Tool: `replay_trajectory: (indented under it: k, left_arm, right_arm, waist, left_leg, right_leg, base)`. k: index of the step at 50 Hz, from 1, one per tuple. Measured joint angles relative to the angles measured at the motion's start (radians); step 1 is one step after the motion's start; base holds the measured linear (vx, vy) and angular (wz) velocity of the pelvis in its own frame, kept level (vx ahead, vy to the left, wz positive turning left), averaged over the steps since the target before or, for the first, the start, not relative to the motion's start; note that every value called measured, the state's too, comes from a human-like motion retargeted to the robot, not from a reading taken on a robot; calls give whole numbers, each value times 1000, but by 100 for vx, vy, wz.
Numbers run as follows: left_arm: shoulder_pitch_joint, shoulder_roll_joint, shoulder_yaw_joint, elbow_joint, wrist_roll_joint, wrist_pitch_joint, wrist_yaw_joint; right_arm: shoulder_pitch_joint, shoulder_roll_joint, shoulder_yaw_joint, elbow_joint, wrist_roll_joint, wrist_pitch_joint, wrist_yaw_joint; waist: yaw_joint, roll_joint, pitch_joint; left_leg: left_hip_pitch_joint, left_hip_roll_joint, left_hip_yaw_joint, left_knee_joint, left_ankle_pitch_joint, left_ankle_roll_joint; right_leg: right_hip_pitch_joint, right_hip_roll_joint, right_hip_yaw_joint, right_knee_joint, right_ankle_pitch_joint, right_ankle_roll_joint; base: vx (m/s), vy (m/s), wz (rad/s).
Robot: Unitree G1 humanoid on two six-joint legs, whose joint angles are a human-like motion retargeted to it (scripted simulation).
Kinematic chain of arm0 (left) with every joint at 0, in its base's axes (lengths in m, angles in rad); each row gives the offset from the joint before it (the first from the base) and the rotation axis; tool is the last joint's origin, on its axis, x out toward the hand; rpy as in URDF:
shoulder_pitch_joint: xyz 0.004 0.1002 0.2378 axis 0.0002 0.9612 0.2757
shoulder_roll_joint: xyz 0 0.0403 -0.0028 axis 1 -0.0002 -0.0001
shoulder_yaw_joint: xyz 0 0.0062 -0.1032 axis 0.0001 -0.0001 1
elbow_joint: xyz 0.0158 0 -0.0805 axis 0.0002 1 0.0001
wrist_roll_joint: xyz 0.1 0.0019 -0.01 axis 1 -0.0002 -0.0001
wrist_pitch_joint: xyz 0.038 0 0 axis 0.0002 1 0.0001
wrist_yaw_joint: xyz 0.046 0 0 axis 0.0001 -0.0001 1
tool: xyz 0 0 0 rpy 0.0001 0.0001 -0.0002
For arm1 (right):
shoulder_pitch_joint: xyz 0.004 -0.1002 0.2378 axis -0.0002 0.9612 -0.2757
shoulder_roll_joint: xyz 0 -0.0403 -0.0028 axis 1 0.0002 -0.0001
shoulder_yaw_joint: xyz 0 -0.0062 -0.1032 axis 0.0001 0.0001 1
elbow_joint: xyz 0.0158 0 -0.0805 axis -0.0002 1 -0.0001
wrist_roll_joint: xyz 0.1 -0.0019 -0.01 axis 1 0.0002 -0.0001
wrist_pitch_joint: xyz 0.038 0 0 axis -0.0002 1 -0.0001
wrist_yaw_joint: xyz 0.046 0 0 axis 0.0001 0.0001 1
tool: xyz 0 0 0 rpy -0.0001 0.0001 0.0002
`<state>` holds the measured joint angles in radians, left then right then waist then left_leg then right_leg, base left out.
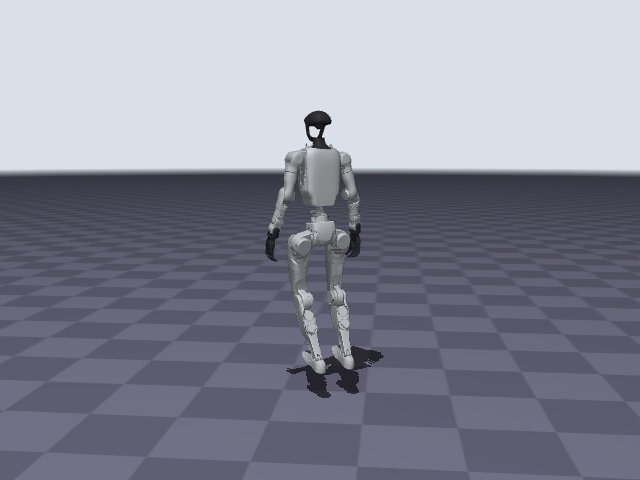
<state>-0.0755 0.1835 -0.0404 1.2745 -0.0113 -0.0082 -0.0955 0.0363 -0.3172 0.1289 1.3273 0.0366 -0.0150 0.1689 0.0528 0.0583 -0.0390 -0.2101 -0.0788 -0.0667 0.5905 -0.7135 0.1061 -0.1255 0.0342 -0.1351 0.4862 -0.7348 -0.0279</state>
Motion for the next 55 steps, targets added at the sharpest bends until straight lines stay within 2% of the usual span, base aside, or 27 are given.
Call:
replay_trajectory:
  k: [13, 15, 19, 23, 25, 27, 33, 35, 37, 40, 42, 45, 47, 55]
  left_arm:
    - [28, 1, 25, 21, -24, 3, 20]
    - [39, 13, 26, 32, -24, 5, 25]
    - [57, 32, 25, 47, -21, 11, 33]
    - [62, 44, 27, 51, -19, 17, 40]
    - [51, 46, 37, 52, -19, 22, 42]
    - [58, 48, 36, 48, -19, 22, 48]
    - [42, 49, 50, 34, -15, 21, 65]
    - [46, 47, 48, 28, -12, 17, 73]
    - [39, 48, 51, 24, -10, 13, 78]
    - [47, 47, 48, 13, -7, 4, 87]
    - [36, 48, 52, 8, -7, 0, 89]
    - [43, 49, 48, -2, -8, -7, 96]
    - [35, 50, 49, -4, -11, -9, 98]
    - [41, 45, 51, -4, -34, -11, 105]
  right_arm:
    - [22, -35, -16, 4, 22, -10, -22]
    - [25, -43, -21, 1, 26, -11, -27]
    - [32, -54, -34, -4, 32, -10, -35]
    - [35, -60, -49, -6, 39, -8, -43]
    - [27, -69, -57, 1, 41, -4, -44]
    - [42, -67, -67, 6, 43, -2, -49]
    - [61, -71, -94, 37, 43, 12, -55]
    - [73, -58, -102, 40, 43, 15, -56]
    - [59, -28, -110, 32, 43, 19, -52]
    - [57, 2, -119, 22, 46, 21, -53]
    - [49, 1, -128, 26, 49, 24, -54]
    - [60, 4, -138, 27, 54, 25, -58]
    - [51, 1, -146, 29, 57, 26, -60]
    - [42, -5, -157, 26, 65, 26, -85]
  waist:
    - [-16, -30, 15]
    - [-26, -37, 20]
    - [-70, -60, 30]
    - [-107, -67, 30]
    - [-124, -57, 15]
    - [-141, -58, 22]
    - [-168, -3, 22]
    - [-175, -3, 26]
    - [-173, 22, 27]
    - [-175, 17, 30]
    - [-166, 42, 33]
    - [-163, 31, 34]
    - [-159, 40, 38]
    - [-168, 18, 50]
  left_leg:
    - [-16, -80, -27, -2, -1, 23]
    - [-15, -100, -31, -7, 1, 26]
    - [-8, -167, -60, -18, 17, 35]
    - [2, -202, -83, -48, 28, 39]
    - [29, -200, -107, -149, 71, 38]
    - [30, -214, -120, -126, 54, 43]
    - [67, -170, -175, -188, 52, 42]
    - [69, -178, -186, -163, 34, 47]
    - [85, -146, -200, -181, 29, 44]
    - [83, -159, -211, -125, -6, 50]
    - [108, -119, -221, -153, -7, 43]
    - [113, -134, -229, -94, -42, 49]
    - [154, -110, -242, -134, -34, 42]
    - [272, -98, -209, -93, -48, 21]
  right_leg:
    - [-122, -89, -13, 260, -55, -4]
    - [-163, -120, -15, 340, -33, -2]
    - [-282, -131, 74, 519, 43, 39]
    - [-400, -153, 100, 662, 54, 31]
    - [-476, -150, 111, 689, 69, 24]
    - [-518, -152, 119, 711, 70, 24]
    - [-638, -86, 114, 601, 128, 35]
    - [-663, -78, 121, 556, 143, 50]
    - [-676, -42, 111, 467, 179, 62]
    - [-699, -29, 120, 391, 207, 90]
    - [-688, 8, 107, 284, 252, 101]
    - [-698, 14, 111, 240, 279, 121]
    - [-672, 31, 102, 170, 319, 127]
    - [-625, 29, 87, 243, 387, 122]
  base:
    - [1, 7, 23]
    - [1, 9, 36]
    - [2, 9, 64]
    - [9, 7, 43]
    - [15, 5, 36]
    - [16, 4, 42]
    - [21, 0, 24]
    - [22, -3, 21]
    - [23, -4, 13]
    - [22, -6, 17]
    - [24, -8, 1]
    - [24, -8, 16]
    - [28, -9, 13]
    - [33, -7, 26]
